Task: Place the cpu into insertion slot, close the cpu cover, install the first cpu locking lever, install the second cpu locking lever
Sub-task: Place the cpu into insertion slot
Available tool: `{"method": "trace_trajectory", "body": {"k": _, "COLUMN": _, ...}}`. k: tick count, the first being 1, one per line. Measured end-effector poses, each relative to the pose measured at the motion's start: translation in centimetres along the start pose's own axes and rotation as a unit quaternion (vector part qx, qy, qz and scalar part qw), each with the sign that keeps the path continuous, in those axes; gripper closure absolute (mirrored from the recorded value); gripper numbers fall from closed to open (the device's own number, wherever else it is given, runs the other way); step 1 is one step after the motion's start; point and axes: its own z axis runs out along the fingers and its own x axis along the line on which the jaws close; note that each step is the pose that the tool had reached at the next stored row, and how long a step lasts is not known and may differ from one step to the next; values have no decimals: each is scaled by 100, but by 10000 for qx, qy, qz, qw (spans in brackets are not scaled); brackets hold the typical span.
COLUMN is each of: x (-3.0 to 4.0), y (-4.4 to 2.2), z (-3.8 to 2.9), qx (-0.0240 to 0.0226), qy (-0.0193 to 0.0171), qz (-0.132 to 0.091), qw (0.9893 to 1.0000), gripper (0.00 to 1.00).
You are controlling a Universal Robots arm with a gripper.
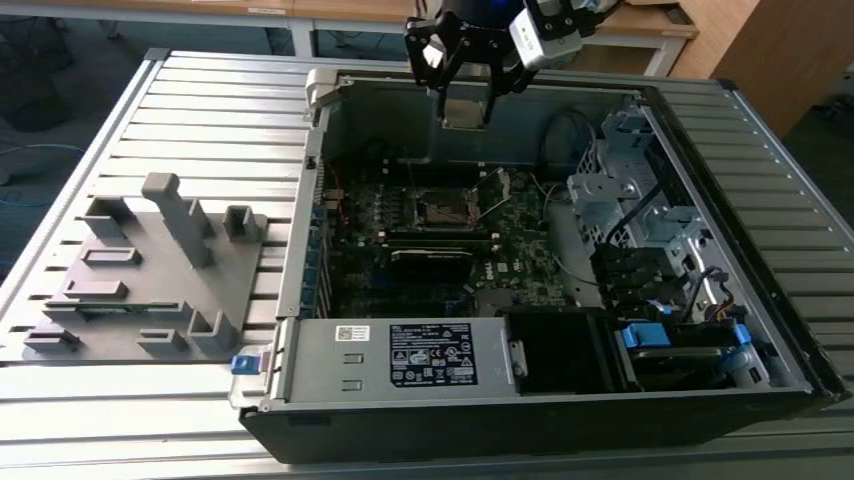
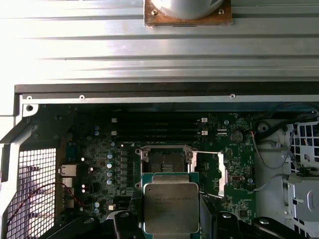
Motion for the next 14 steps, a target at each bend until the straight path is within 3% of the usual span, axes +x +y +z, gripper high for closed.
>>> {"method": "trace_trajectory", "body": {"k": 7, "x": 0, "y": -2, "z": 14, "qx": -2, "qy": -1, "qz": 0, "qw": 10000, "gripper": 46}}
{"method": "trace_trajectory", "body": {"k": 14, "x": -2, "y": -9, "z": 104, "qx": -1, "qy": 0, "qz": 0, "qw": 10000, "gripper": 46}}
